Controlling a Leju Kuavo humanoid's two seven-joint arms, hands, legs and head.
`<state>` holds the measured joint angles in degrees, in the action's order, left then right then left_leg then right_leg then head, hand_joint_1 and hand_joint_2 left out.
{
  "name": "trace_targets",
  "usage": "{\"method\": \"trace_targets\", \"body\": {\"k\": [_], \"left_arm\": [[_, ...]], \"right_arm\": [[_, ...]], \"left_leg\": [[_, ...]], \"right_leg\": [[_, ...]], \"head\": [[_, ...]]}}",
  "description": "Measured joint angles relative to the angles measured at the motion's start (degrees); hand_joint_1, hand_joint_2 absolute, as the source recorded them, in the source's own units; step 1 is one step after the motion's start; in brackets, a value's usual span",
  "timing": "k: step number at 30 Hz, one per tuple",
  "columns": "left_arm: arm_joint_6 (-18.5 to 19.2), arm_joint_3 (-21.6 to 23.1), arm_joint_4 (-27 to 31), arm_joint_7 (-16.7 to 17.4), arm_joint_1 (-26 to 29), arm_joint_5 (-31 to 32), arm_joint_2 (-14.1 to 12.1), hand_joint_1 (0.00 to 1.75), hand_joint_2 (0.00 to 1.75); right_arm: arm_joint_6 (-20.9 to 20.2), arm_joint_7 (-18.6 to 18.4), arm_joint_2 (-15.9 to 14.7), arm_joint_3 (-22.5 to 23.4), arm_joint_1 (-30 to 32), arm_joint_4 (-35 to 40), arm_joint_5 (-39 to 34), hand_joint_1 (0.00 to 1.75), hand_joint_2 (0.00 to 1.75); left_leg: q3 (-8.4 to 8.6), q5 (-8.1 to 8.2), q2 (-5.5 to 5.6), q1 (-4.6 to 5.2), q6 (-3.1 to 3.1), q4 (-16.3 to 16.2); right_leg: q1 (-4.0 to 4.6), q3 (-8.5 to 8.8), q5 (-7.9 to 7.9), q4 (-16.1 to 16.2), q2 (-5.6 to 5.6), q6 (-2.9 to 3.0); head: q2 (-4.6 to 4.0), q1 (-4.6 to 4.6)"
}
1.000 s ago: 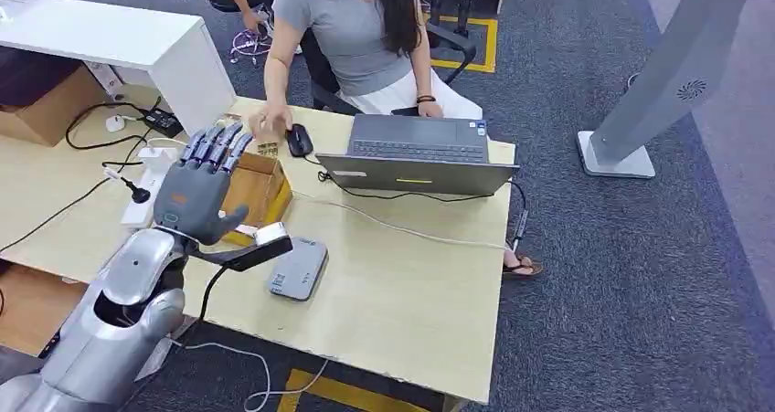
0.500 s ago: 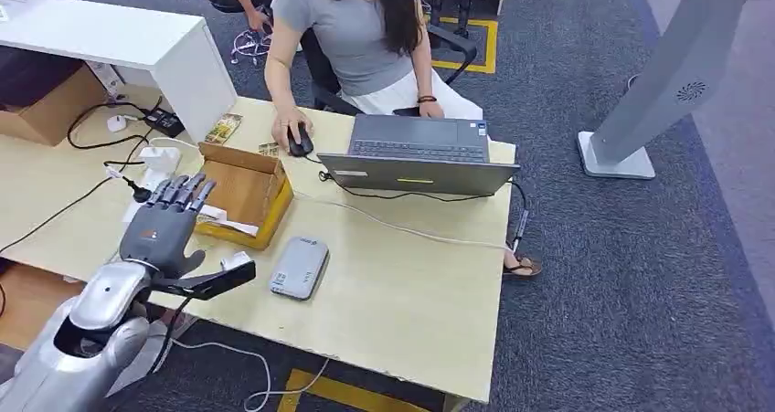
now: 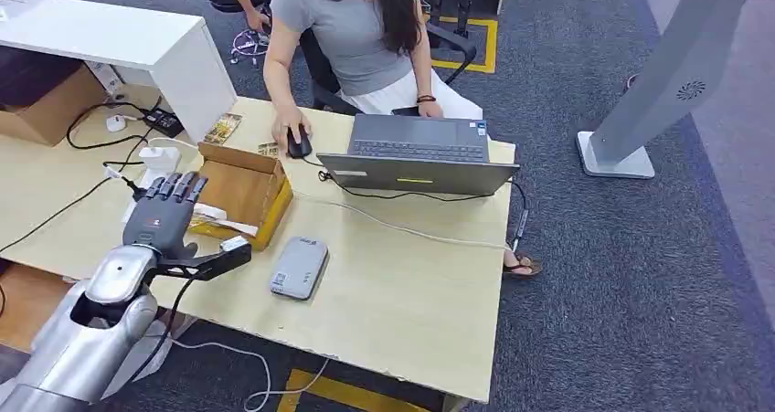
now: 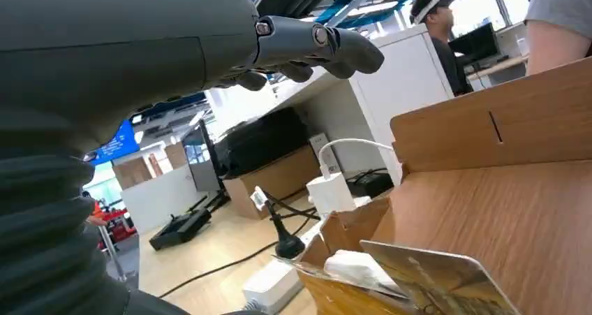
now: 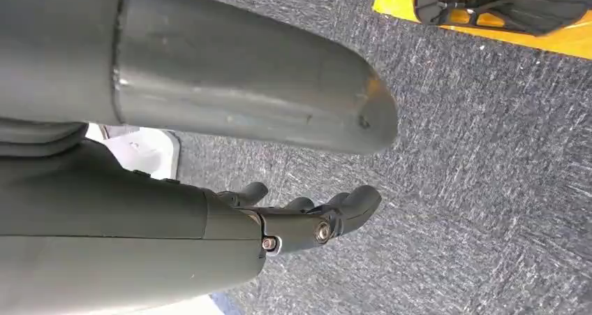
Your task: Pass the card to the sensor for recognition and then transmit it.
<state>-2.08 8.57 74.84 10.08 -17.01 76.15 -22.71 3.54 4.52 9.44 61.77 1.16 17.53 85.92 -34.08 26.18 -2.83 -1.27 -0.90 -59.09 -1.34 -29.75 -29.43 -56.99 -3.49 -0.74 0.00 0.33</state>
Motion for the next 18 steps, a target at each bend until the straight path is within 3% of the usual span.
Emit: {"method": "trace_targets", "body": {"k": [18], "left_arm": [[-0.3,1.8,-7.9,0.1,-4.7,1.1,5.4,0.00,1.75]], "right_arm": [[0.7,-0.4,-0.1,0.0,-0.8,-0.7,1.0,0.00,0.00]], "left_leg": [[-0.01,0.00,-0.04,0.00,0.00,0.0]], "right_leg": [[0.00,0.07,0.02,0.0,0.04,0.01]], "head": [[0.00,-0.02]]}}
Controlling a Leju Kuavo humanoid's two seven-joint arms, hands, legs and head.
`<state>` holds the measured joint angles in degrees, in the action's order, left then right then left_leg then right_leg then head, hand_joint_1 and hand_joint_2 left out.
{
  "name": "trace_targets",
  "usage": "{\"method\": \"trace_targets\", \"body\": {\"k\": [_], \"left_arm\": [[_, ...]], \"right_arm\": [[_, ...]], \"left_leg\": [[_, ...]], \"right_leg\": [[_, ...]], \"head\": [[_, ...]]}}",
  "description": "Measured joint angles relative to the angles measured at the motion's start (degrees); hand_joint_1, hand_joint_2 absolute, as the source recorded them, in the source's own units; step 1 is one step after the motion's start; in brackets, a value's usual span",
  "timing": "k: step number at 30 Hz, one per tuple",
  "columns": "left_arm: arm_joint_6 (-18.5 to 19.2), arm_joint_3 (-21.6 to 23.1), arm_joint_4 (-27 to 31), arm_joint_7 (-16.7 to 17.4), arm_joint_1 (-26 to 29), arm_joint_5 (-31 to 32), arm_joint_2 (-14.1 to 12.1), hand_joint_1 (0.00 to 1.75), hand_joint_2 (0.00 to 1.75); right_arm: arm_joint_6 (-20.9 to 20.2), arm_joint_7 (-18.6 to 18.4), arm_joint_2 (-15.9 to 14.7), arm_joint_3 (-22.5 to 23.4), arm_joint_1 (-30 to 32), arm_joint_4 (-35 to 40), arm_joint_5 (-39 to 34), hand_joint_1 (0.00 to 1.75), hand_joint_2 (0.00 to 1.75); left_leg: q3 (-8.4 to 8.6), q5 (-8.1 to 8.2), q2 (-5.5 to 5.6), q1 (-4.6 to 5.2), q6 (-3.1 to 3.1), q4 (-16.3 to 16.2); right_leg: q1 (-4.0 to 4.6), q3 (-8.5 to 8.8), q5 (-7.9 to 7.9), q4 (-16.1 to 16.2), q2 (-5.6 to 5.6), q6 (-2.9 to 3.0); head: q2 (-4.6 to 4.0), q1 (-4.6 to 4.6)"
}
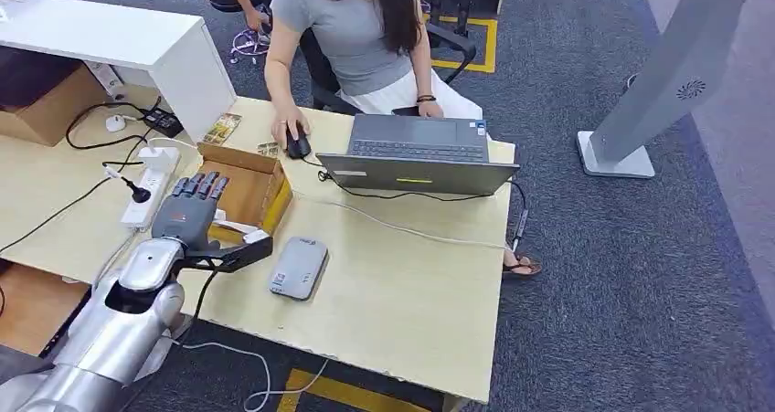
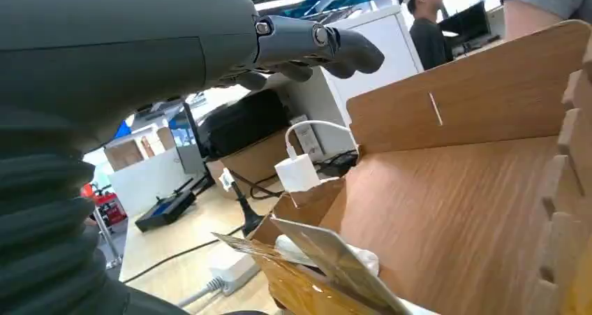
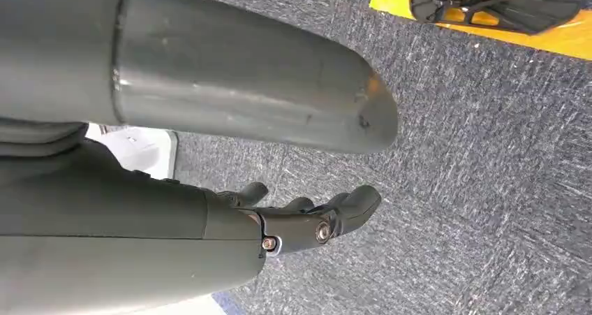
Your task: Pass the card to the sensor for recognition and then transmit it.
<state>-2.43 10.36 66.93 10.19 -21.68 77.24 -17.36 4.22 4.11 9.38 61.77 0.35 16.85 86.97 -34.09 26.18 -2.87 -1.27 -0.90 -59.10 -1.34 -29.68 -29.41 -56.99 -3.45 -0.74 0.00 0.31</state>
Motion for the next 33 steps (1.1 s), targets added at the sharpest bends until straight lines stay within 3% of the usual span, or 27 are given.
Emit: {"method": "trace_targets", "body": {"k": [27,28,33], "left_arm": [[3.7,0.5,-5.2,0.5,-0.5,-2.3,1.5,0.00,1.75],[4.0,0.5,-5.4,0.5,-0.5,-2.4,1.5,1.75,1.75],[2.0,0.6,-5.6,0.6,-0.5,-2.4,1.5,1.75,1.75]], "right_arm": [[0.2,-0.5,-0.3,0.0,-0.2,-0.9,0.9,0.00,0.00],[0.2,-0.5,-0.3,0.0,-0.2,-1.0,1.0,0.00,0.00],[0.3,-0.5,-0.4,0.0,-0.3,-1.2,1.0,0.00,0.00]], "left_leg": [[-0.02,0.00,0.00,0.00,0.00,0.0],[-0.02,0.00,0.00,0.00,0.00,0.0],[-0.02,0.00,0.00,0.00,0.00,0.0]], "right_leg": [[0.00,0.00,0.00,0.0,0.00,0.00],[0.00,0.00,0.00,0.0,0.00,0.00],[0.00,0.01,0.00,0.0,-0.01,0.00]], "head": [[0.00,0.00],[0.00,0.00],[0.00,0.00]]}}
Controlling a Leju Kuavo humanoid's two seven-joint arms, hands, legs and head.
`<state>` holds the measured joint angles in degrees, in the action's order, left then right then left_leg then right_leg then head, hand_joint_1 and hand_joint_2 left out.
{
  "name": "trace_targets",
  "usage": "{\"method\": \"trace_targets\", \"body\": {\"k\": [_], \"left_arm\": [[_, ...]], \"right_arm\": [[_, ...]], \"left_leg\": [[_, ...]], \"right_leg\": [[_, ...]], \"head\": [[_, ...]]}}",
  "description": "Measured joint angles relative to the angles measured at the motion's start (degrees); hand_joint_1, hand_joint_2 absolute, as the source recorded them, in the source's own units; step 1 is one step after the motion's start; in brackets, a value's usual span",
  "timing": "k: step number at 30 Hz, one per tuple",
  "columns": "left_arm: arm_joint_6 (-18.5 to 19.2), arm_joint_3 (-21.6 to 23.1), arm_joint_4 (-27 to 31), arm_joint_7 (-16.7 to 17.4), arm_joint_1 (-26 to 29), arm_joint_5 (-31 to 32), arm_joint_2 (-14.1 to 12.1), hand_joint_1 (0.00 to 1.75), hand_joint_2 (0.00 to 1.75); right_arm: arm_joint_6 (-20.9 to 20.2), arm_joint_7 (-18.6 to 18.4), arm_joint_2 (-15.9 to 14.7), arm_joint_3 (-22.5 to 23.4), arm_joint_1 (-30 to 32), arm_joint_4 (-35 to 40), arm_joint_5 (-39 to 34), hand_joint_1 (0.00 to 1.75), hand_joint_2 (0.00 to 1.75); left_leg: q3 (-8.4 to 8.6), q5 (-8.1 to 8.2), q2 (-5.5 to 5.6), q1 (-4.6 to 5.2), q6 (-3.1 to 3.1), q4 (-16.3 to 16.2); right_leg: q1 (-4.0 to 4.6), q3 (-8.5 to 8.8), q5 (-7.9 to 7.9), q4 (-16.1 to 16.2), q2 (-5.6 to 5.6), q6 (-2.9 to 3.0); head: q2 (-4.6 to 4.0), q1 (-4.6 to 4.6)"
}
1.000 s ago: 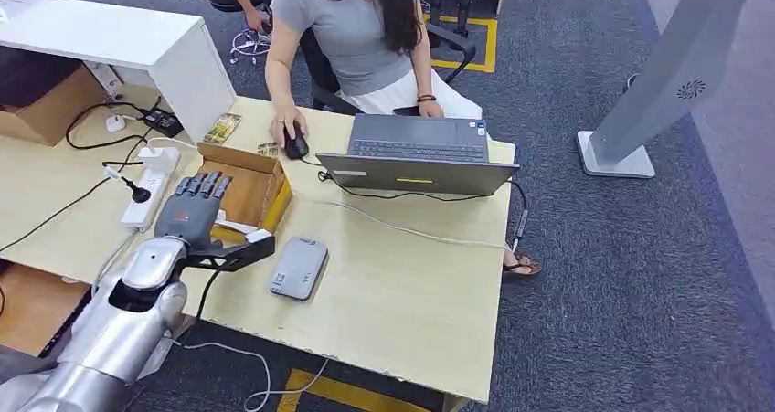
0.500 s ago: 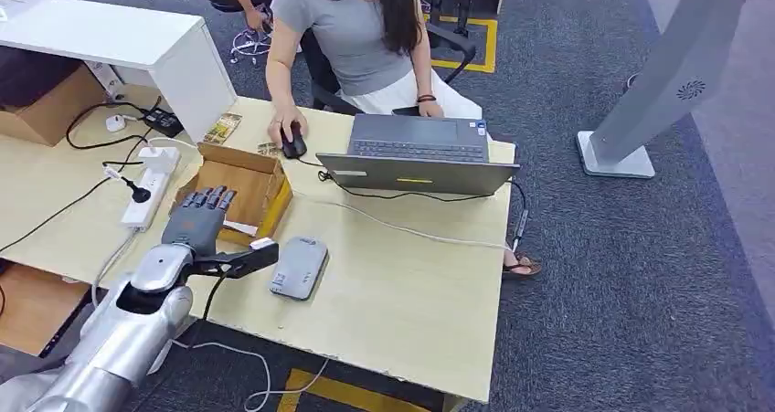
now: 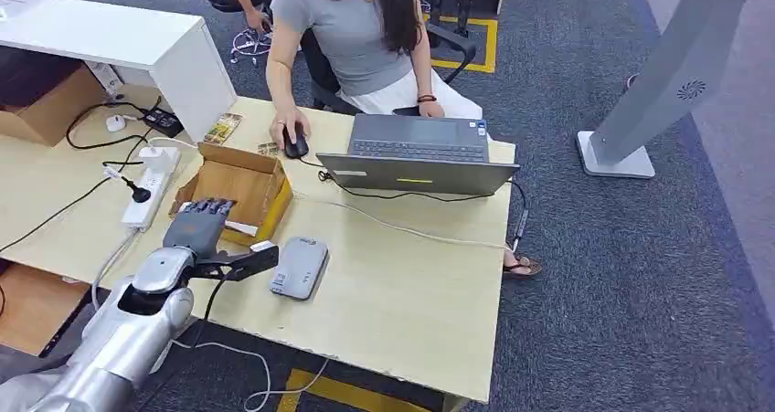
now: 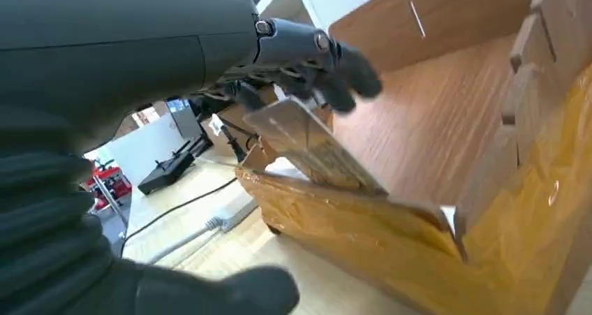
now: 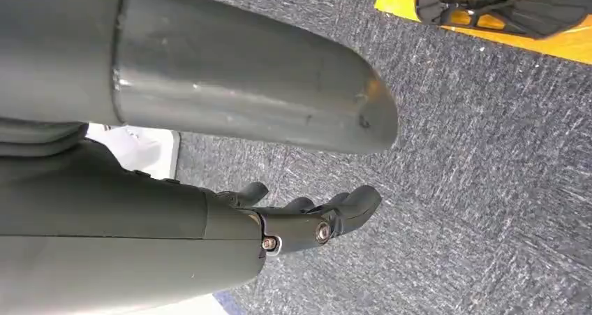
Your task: Pass the card to the sensor for recognition and then transmit it.
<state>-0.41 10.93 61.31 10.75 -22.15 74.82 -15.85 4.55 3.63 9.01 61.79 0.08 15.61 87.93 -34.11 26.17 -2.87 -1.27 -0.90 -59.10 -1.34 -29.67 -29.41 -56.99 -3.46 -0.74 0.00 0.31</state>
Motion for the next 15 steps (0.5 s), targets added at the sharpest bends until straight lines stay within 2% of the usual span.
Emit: {"method": "trace_targets", "body": {"k": [15], "left_arm": [[-0.9,0.0,0.0,-0.2,0.0,-0.3,-0.1,1.75,1.75]], "right_arm": [[0.0,0.6,-0.2,0.0,0.0,-0.2,0.1,0.00,0.00]], "left_leg": [[-0.01,0.00,0.00,0.00,0.00,0.0]], "right_leg": [[0.00,0.00,0.00,0.0,0.00,0.00]], "head": [[0.00,0.00]]}}
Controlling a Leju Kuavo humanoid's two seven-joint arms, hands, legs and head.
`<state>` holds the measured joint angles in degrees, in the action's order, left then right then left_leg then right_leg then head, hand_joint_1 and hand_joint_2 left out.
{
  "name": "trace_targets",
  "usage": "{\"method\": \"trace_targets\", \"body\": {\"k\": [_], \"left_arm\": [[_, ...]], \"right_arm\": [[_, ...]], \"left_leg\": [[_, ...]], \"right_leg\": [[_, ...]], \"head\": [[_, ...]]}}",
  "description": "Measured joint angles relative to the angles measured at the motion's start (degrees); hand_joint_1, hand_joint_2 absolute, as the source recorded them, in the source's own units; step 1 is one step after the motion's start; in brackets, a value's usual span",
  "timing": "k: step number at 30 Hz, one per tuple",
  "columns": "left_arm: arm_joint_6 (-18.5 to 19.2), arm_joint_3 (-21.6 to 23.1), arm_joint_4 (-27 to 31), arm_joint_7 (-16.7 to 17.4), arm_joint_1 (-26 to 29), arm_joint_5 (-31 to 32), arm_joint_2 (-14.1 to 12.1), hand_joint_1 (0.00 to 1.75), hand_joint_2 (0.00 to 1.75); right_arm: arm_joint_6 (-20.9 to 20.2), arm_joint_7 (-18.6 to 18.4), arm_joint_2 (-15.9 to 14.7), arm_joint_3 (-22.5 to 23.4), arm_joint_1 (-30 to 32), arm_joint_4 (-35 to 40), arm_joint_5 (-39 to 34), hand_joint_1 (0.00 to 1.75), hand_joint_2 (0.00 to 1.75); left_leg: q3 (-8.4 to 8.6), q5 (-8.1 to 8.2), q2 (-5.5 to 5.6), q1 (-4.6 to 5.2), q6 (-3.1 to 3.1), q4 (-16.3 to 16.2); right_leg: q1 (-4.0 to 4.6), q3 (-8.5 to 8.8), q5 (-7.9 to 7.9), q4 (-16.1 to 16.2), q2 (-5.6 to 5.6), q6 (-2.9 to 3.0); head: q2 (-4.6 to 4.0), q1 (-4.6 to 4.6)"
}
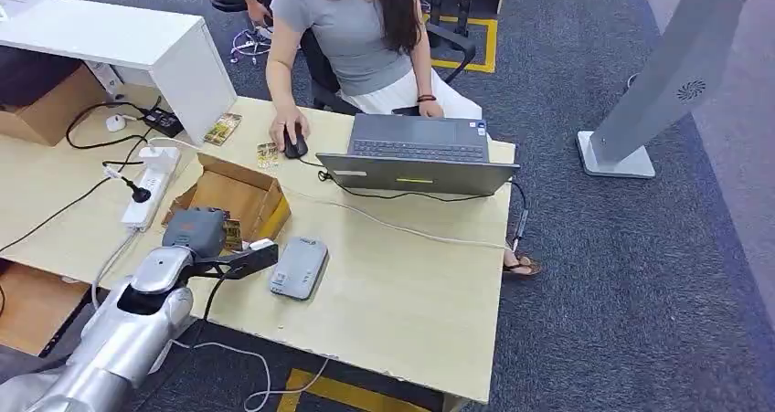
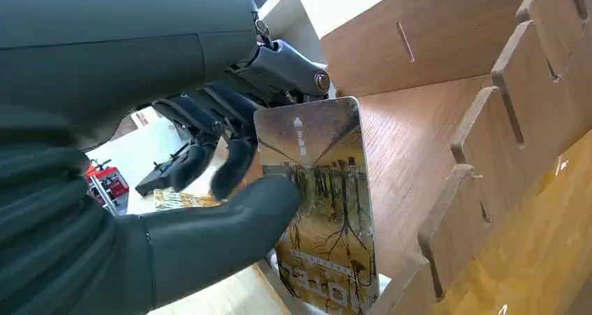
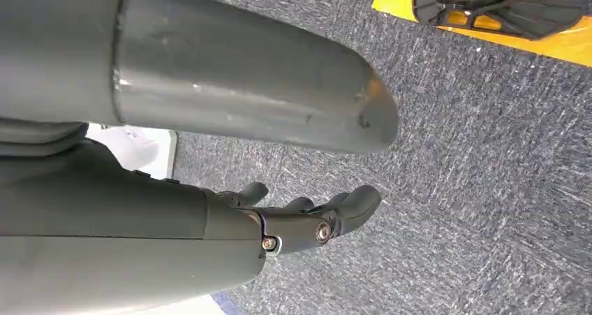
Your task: Pass the card to the sensor for recognition and then transmit it.
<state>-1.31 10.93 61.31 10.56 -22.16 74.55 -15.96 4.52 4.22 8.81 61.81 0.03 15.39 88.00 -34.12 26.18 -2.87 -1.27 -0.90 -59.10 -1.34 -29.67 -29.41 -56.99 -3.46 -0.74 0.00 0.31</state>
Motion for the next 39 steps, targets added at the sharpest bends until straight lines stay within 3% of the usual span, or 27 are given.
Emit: {"method": "trace_targets", "body": {"k": [20,28,39], "left_arm": [[-1.0,0.0,0.3,-0.4,-0.6,-0.3,-0.2,1.75,1.75],[0.1,0.3,2.7,-1.0,-9.8,0.3,-0.2,1.75,1.75],[0.2,2.4,3.4,-0.8,-15.9,2.1,-0.5,1.75,1.75]], "right_arm": [[0.0,0.4,-0.1,0.0,0.0,-0.2,0.8,0.00,0.00],[0.3,1.3,-0.2,0.5,0.1,-0.2,0.8,0.00,0.00],[0.1,1.9,-0.2,1.4,0.1,-0.2,0.8,0.00,0.00]], "left_leg": [[0.01,-0.01,0.00,0.00,0.01,0.0],[-0.03,-0.07,0.01,0.01,0.03,0.0],[-0.07,-0.07,-0.01,0.00,0.02,0.0]], "right_leg": [[0.00,-0.12,0.00,0.0,0.00,0.00],[0.00,-0.01,0.09,0.0,0.00,0.00],[0.01,-0.11,0.12,0.0,0.00,0.03]], "head": [[0.00,0.00],[0.00,0.00],[0.00,0.00]]}}
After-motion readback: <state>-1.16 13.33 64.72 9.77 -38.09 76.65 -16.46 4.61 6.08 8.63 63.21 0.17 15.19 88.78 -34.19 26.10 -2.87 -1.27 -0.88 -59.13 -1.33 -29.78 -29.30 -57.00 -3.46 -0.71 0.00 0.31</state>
